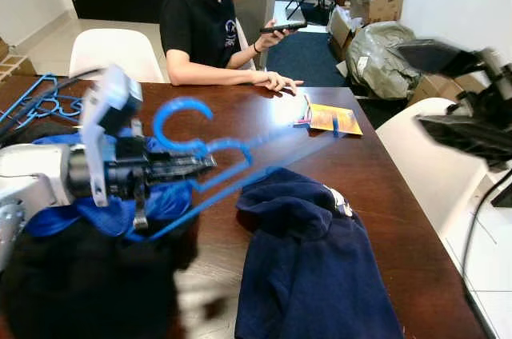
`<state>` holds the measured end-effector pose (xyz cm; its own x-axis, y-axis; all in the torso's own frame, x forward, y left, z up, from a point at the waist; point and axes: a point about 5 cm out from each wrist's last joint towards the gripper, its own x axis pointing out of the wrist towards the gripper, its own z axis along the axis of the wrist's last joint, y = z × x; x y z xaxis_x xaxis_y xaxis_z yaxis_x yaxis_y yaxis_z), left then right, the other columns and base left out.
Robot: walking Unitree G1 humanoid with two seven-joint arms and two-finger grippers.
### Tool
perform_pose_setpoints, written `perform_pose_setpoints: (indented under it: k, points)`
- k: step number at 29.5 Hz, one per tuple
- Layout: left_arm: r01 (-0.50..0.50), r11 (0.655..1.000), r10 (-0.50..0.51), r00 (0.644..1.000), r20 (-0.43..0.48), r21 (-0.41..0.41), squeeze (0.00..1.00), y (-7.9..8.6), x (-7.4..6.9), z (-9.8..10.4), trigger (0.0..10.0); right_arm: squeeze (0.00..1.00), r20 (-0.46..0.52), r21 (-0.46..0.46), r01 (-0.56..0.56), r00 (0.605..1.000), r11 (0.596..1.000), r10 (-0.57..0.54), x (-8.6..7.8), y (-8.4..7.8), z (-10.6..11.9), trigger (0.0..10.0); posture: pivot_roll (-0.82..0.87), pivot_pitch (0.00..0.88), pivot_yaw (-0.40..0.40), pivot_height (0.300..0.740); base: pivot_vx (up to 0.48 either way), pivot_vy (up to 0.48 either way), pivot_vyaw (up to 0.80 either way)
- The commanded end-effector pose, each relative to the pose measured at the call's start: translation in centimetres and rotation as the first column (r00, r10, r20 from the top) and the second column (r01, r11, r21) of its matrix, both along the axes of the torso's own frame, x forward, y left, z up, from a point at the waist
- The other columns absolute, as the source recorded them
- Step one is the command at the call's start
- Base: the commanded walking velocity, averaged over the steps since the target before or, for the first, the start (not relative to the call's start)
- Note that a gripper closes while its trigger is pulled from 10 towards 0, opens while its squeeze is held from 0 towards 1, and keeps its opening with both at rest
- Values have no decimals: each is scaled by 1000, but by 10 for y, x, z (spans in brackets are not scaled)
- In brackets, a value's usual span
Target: Hang hanger
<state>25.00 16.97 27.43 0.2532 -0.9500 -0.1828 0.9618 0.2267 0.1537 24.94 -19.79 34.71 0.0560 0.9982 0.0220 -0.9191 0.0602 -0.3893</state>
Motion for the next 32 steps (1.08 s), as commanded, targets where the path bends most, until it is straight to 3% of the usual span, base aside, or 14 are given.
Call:
perform_pose_setpoints:
  k: [1,4,5,10,13,18,20,23,29,31,32]
  points:
    - [51,995,-51,999,-9,81,0,-5,-4,-4,10000,0,45,-155,-14,999,988,21,-6,18,-6,10000,105,62,-27,740,0,0,0]
    - [90,986,-90,996,-6,144,0,-11,-4,-8,10000,0,82,-222,-54,994,974,74,-12,28,-2,10000,104,60,-25,740,0,0,0]
    - [106,977,-114,993,32,184,0,-19,0,-8,10000,0,109,-278,-72,988,958,106,-14,37,2,10000,101,59,-22,740,0,0,0]
    - [103,973,-125,987,96,206,0,-28,8,-4,10000,0,86,-324,-89,989,942,123,-14,47,1,10000,93,57,-19,740,0,0,0]
    - [68,973,-112,975,194,221,0,-36,17,3,10000,0,21,-384,-38,999,922,50,-3,55,-14,10000,85,57,-19,740,0,0,0]
    - [59,975,-110,966,236,213,0,-40,18,9,10000,0,-27,-431,35,998,902,-52,11,64,-36,10000,84,61,-21,740,0,0,0]
    - [67,974,-121,961,248,216,0,-42,17,11,10000,0,-19,-444,131,988,886,-156,25,69,-47,10000,84,61,-21,740,0,0,0]
    - [74,973,-130,959,252,218,0,-43,16,12,10000,0,-23,-436,186,976,881,-217,33,71,-51,10000,88,65,-22,740,0,0,0]
    - [87,972,-143,956,257,218,0,-45,14,11,10000,0,-65,-403,192,969,895,-237,35,77,-52,10000,86,68,-23,740,0,0,0]
    - [89,972,-146,954,262,217,0,-47,15,11,10000,0,-82,-400,178,970,899,-228,34,80,-53,7294,84,67,-22,740,0,0,0]
    - [89,972,-146,954,262,217,0,-47,15,11,10000,0,-82,-400,178,970,899,-228,34,80,-53,7294,84,67,-22,740,0,0,0]
